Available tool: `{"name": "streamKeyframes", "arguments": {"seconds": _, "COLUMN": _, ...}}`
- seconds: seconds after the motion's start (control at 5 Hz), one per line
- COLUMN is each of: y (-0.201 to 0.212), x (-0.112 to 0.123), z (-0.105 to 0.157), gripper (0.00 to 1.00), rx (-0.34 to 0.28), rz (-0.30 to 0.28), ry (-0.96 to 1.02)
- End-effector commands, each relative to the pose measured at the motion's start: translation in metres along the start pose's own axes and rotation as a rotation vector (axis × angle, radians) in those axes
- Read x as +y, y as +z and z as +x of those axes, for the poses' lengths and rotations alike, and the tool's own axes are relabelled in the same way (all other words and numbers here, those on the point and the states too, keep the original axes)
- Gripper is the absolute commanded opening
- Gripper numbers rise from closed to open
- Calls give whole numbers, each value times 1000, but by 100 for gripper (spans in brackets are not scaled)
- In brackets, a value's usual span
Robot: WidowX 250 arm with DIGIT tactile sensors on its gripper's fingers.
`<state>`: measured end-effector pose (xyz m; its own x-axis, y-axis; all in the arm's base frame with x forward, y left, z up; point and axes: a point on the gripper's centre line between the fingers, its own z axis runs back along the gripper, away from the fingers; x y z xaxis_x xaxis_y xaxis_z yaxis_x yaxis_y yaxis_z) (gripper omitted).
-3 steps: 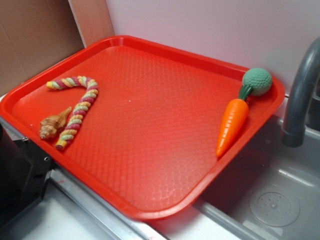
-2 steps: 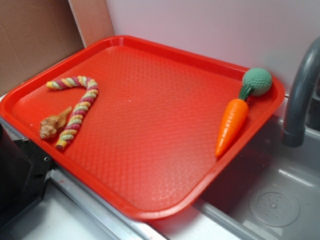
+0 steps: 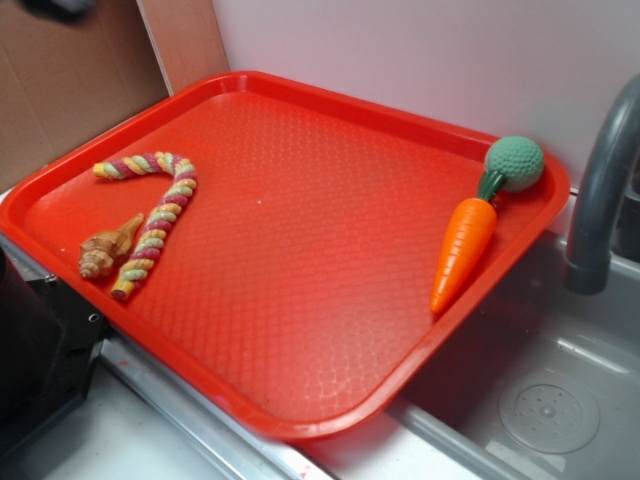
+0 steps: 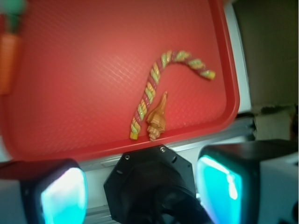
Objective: Grab the carrot.
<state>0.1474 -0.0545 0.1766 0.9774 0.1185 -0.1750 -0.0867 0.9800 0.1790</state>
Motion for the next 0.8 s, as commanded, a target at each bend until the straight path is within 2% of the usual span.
{"name": "streamKeyframes", "arguments": {"seconds": 0.0, "y": -48, "x": -102, "z": 69, "gripper": 100, "rx": -208, "rz": -159, "ry": 74}}
{"name": "streamKeyframes", "arguments": {"seconds": 0.4, "y": -54, "x": -129, "z": 102, "gripper": 100, "rx": -269, "rz": -306, "ry": 97}}
{"name": "streamKeyframes", "arguments": {"seconds": 0.6, "y": -51, "x": -142, "z": 125, "gripper": 100, "rx": -279, "rz": -334, "ry": 75}}
